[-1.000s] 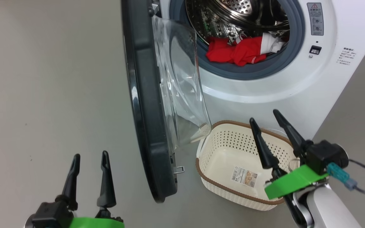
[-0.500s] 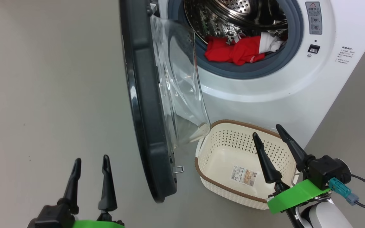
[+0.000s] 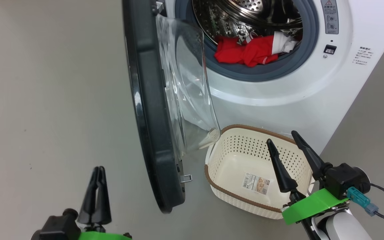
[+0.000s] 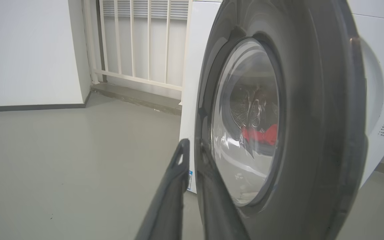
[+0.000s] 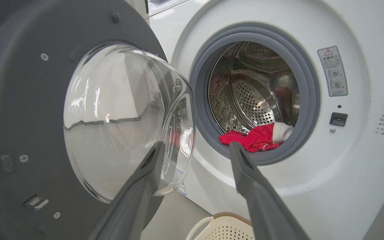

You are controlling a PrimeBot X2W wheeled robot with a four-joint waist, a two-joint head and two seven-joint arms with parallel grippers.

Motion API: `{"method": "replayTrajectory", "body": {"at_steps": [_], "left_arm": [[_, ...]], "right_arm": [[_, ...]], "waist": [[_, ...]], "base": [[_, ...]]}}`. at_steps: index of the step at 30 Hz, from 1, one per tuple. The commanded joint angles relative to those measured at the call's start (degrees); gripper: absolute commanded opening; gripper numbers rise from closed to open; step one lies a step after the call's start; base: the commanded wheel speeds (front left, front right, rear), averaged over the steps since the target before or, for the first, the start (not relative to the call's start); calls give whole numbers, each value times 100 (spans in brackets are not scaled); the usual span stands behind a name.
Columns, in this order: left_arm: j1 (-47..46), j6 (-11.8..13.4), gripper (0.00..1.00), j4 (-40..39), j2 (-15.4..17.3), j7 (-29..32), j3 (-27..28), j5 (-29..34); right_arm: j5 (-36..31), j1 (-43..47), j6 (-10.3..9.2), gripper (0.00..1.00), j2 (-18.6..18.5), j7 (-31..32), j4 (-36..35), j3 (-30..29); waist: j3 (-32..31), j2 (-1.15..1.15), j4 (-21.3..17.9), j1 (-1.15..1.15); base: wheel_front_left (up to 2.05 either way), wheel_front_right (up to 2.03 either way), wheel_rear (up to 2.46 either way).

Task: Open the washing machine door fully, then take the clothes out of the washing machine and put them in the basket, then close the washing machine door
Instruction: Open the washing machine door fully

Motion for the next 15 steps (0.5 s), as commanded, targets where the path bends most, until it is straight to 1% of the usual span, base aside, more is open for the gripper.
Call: {"method": "replayTrajectory", "body": {"at_steps": [1,4,9,15], "left_arm": [[-220,-31,0,-201,78,-45,176,15],[-265,-4,0,-363,78,-45,178,61],[-344,68,0,-856,78,-45,158,38],[-527,60,0,-1474,78,-45,56,151]], "right_arm": [[22,-78,36,100,24,-36,-130,105],[29,-85,36,100,25,-36,-110,121],[44,-83,36,100,25,-36,-119,153],[60,-78,36,100,25,-36,-116,171]], "waist": [[-9,0,-6,0],[-16,0,-18,0],[-24,0,-34,0],[-31,0,-34,0]], "base": [[0,0,0],[0,0,0],[0,0,0],[0,0,0]]}}
